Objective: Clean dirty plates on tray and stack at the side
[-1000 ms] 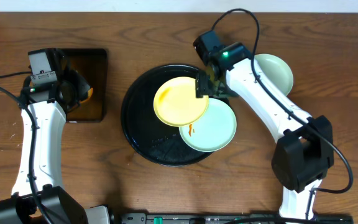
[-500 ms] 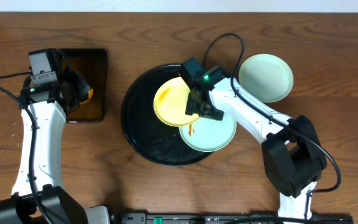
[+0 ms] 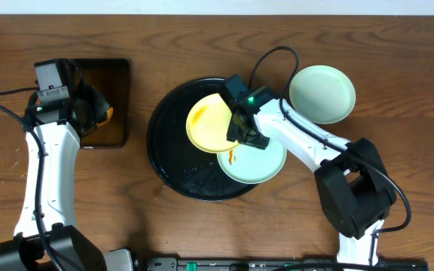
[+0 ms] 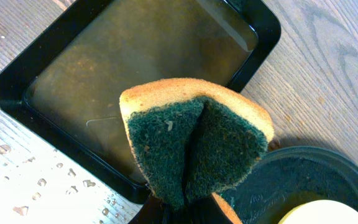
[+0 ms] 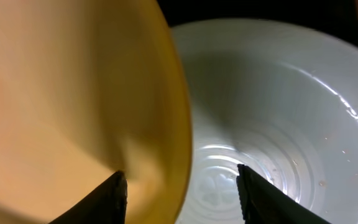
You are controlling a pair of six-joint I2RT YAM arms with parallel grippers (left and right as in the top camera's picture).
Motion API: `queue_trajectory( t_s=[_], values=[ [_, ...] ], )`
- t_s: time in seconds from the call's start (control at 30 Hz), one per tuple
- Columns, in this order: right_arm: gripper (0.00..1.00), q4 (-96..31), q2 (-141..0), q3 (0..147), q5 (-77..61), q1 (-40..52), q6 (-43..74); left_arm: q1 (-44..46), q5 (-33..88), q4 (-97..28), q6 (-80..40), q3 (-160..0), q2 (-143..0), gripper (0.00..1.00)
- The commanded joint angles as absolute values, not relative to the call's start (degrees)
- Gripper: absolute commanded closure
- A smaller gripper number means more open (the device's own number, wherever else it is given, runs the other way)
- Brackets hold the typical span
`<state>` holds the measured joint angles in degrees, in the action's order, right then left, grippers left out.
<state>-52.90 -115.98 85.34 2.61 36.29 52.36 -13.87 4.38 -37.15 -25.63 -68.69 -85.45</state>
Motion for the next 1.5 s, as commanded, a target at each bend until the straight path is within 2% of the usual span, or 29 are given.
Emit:
queue_trajectory(
  t_s=[0.0, 0.13, 0.27, 0.47, 0.5, 0.6, 0.67, 1.13, 1.47],
  values=[
    [0.45, -52.23, -114.91, 84.38, 2.92, 36.03, 53.78, -14.13, 4.51, -37.26, -25.1, -68.34, -85.89, 0.92],
    [0.51, -51.31, -115.11, 84.36, 2.92, 36.03, 53.78, -14.13, 4.51, -37.26, -25.1, -68.36, -85.89, 0.92],
    [0.65, -50.68, -115.46, 84.29, 2.94, 36.01, 53.78, -14.13, 4.51, -37.26, -25.1, -68.36, -85.89, 0.92],
    [0.7, -49.87, -115.5, 84.25, 2.98, 35.99, 53.76, -14.13, 4.51, -37.26, -25.1, -68.36, -85.89, 0.92],
    [0.74, -49.84, -115.5, 84.25, 2.98, 35.97, 53.76, -14.13, 4.51, -37.26, -25.1, -68.36, -85.89, 0.92],
    [0.92, -49.87, -115.5, 84.25, 3.2, 35.97, 53.69, -14.13, 4.51, -37.28, -25.1, -68.36, -85.89, 0.92],
    [0.99, -49.6, -115.5, 84.25, 4.1, 35.97, 52.95, -14.13, 4.51, -37.28, -25.1, -68.36, -85.89, 0.92],
    [0.99, -45.15, -113.03, 87.55, 2.52, 32.97, 38.52, -14.13, 4.51, -37.26, -25.1, -68.36, -85.89, 0.92],
    [0.99, -44.97, -110.98, 95.94, 10.57, 33.47, 15.07, -14.13, 4.51, -37.26, -25.1, -68.36, -85.89, 0.92]
  ],
)
